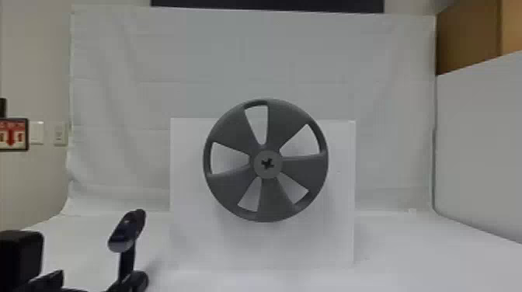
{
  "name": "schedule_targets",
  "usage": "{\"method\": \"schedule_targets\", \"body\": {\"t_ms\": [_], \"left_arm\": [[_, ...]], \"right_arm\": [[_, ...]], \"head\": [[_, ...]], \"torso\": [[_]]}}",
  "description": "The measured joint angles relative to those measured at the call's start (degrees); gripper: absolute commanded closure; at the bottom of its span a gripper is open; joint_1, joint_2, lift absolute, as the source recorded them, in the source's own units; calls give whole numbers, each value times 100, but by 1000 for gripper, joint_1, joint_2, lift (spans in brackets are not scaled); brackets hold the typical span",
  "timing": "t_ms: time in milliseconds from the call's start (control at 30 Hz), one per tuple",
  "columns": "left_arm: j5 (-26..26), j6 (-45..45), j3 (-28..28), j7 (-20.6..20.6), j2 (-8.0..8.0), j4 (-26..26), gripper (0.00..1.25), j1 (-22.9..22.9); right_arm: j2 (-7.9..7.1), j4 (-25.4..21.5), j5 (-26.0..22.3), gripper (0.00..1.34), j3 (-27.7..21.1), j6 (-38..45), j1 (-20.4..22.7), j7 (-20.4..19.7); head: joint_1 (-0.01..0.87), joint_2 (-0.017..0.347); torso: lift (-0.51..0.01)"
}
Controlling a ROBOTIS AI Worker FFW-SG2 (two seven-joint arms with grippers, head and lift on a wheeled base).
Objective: Grasp the drill and bring into the middle of wheel
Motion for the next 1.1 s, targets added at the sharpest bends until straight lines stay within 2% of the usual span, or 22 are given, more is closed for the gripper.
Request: {"method": "schedule_targets", "body": {"t_ms": [267, 567, 1100], "left_arm": [[36, 34, -38, 70, 3, 18, 93, -9], [274, 498, -96, 555, 9, 12, 98, -78], [254, 731, -126, 599, 9, 10, 94, -134]], "right_arm": [[2, 0, 21, 239, -9, 9, 4, 0], [-18, 0, 21, 239, -20, 28, 21, 0], [-34, 0, 21, 239, 4, 48, 37, 0]], "head": [[0, 0], [0, 0], [0, 0]], "torso": [[-406], [-406], [-406]]}}
